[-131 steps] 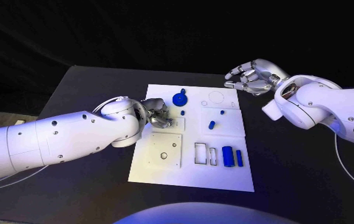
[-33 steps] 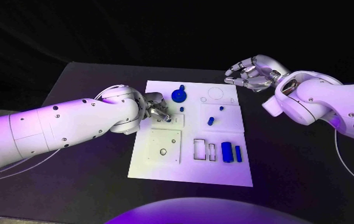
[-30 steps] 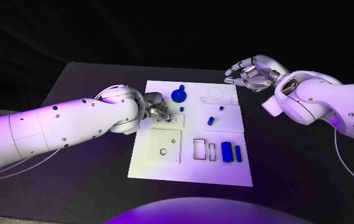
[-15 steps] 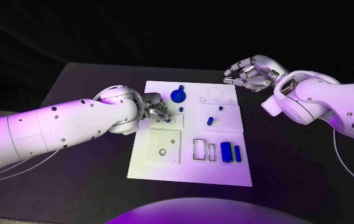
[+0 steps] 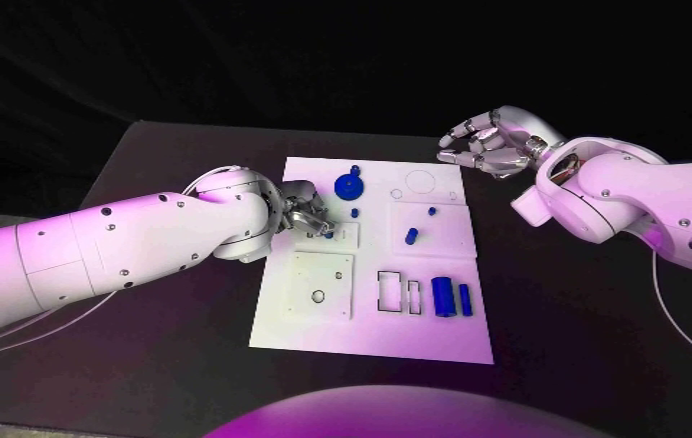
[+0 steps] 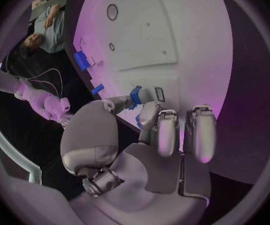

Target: Assemble the parts on the task board

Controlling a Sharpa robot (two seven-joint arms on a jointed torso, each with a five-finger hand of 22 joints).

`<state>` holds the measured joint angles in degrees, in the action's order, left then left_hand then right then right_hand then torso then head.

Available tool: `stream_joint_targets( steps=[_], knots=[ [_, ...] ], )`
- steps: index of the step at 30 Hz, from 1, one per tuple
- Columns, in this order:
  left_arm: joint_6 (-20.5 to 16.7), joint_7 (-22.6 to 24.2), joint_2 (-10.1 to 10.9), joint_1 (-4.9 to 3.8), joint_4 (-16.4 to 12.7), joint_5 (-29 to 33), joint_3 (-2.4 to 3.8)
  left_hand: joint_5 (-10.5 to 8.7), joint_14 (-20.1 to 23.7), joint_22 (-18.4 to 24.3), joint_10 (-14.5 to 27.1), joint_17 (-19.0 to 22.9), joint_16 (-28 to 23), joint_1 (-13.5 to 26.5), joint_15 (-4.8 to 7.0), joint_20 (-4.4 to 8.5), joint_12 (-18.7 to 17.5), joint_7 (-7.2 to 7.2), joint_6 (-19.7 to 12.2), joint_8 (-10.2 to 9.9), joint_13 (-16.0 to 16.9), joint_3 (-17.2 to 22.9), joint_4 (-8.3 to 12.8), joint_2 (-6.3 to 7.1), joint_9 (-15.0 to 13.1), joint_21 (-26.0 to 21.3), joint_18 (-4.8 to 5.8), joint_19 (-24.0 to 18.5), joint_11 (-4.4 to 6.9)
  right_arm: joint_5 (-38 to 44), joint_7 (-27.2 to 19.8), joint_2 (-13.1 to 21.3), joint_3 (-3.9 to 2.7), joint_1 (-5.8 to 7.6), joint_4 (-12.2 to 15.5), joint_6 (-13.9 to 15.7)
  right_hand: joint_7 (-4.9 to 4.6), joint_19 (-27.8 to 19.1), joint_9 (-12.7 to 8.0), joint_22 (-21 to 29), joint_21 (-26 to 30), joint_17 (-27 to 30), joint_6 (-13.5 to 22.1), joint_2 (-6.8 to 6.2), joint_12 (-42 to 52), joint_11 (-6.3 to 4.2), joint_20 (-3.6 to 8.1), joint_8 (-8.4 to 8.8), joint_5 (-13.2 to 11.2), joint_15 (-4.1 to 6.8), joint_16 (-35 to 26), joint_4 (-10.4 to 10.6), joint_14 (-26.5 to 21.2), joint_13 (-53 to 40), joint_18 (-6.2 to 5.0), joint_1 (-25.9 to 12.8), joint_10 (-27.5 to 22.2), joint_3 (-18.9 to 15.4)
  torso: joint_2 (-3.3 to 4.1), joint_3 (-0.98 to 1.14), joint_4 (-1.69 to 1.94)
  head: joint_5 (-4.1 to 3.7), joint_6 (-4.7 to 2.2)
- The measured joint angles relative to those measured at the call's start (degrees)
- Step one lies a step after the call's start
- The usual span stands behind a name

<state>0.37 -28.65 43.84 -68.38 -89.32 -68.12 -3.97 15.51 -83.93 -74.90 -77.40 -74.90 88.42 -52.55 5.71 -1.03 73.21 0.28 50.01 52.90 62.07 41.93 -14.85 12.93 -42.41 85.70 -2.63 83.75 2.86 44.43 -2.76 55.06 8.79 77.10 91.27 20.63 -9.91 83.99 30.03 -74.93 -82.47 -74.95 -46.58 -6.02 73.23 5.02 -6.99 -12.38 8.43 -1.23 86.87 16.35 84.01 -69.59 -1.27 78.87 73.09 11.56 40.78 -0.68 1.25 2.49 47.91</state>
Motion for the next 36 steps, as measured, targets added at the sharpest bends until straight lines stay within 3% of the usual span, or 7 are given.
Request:
stream_joint_targets(
  steps=[13,36],
  knots=[
    [0.1,0.0,0.0,0.0,0.0,0.0,0.0,0.0,0.0,0.0,-0.2,0.0,0.2,0.4,0.0,0.0,0.6,0.18,0.2,0.0,0.5,-2.4,-1.7,-0.38,0.1,0.0,0.0,0.0,0.22,0.0,0.0,0.0,0.0,-0.01,0.0,-0.1,0.0,0.0,0.0,0.0,0.0,0.0,0.0,0.0,0.0,0.0,0.0,0.0,0.0,0.0,0.0,0.2,0.0,0.0,0.0,0.0,0.0,-0.2,-0.01,0.0,-0.01,0.09,0.19],
    [1.2,0.0,0.5,0.18,-0.8,0.1,0.26,0.0,0.0,0.0,-0.2,0.0,0.2,0.4,-0.01,0.0,0.7,0.33,0.5,0.2,0.7,-3.9,-1.6,-0.38,0.1,0.0,0.0,0.0,0.22,0.0,0.0,-0.1,0.0,-0.01,-0.1,-0.2,0.0,0.0,0.0,0.0,0.0,0.0,0.0,0.0,0.0,0.0,0.0,0.0,0.0,0.0,0.0,0.2,0.0,-0.1,0.0,0.0,0.0,-0.2,-0.01,-0.01,0.0,0.05,0.26]
  ],
)
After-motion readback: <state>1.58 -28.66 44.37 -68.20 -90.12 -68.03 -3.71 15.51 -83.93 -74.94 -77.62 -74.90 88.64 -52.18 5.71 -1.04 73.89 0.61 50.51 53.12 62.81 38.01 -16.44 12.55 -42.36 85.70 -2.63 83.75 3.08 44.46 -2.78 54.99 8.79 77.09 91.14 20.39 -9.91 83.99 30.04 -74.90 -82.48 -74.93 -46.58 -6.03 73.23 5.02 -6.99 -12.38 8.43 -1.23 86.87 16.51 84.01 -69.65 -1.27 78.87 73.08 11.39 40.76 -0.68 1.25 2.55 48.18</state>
